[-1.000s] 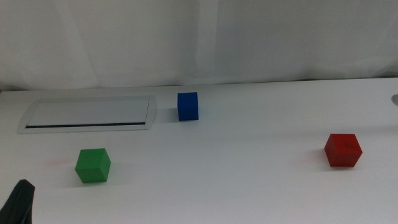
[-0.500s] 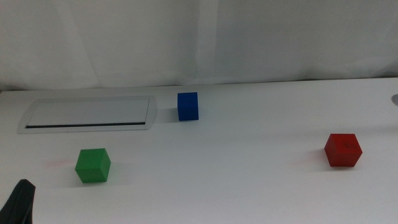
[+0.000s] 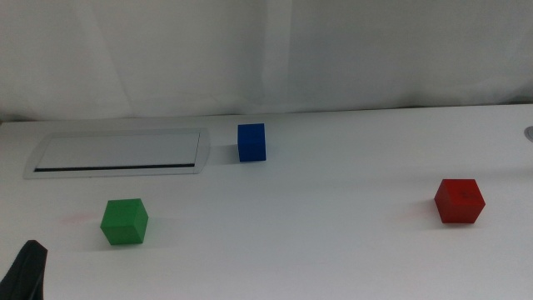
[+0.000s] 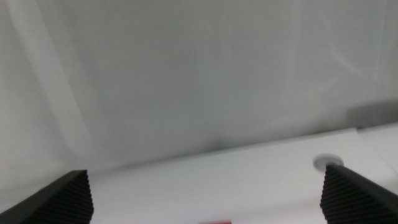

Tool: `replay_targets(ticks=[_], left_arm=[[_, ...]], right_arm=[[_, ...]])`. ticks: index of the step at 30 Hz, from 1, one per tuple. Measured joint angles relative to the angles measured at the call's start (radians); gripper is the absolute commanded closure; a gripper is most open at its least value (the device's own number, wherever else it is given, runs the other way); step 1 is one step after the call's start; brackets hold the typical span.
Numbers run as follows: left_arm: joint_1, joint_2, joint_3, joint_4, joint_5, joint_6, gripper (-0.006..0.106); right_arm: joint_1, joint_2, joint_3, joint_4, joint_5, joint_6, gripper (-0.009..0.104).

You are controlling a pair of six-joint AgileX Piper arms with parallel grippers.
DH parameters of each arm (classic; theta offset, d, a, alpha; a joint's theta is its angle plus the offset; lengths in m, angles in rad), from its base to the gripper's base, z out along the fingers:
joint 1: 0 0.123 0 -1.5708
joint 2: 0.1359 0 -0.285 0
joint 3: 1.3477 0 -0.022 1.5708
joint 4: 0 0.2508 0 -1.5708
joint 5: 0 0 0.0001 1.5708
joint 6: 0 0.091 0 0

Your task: Stack red cubes first, then green, then blue cubes in a specific spot.

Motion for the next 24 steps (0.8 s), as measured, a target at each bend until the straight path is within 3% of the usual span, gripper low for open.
replay_targets(ticks=[15,24], left_arm=[[0.0,0.0,0.0,0.0,0.0,0.0,0.008],[0.0,0.0,0.0,0.0,0.0,0.0,0.008]], right_arm=[[0.0,0.584,-0.435,0.0,0.396,-0.073,-0.008],[0.0,0.889,-0.512,0.036,0.458,-0.131,-0.008]])
